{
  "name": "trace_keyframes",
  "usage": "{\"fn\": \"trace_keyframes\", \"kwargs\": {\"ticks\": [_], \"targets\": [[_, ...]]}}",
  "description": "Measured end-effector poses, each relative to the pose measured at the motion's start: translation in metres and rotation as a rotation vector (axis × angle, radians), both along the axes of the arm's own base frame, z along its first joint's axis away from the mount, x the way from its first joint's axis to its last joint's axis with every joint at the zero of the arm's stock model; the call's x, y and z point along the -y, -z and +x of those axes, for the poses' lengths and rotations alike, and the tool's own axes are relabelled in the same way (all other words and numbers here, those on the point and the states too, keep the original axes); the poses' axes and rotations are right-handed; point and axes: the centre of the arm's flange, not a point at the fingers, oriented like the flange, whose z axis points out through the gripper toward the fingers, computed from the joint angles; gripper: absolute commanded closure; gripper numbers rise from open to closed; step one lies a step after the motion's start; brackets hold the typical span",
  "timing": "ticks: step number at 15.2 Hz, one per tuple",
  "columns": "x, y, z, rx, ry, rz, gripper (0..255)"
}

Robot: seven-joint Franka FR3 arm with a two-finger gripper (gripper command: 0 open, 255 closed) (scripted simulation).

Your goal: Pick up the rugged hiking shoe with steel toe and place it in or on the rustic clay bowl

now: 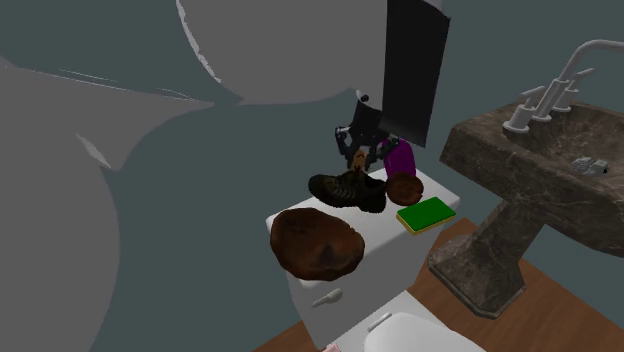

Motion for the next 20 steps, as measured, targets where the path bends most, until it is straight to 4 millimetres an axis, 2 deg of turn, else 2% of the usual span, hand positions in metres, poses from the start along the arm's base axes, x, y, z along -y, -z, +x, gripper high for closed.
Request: {"fn": "trace_keyframes", "kwargs": {"ticks": [20], "targets": [[-0.001,-0.104,-0.001,0.0,0.0,0.0,255]]}}
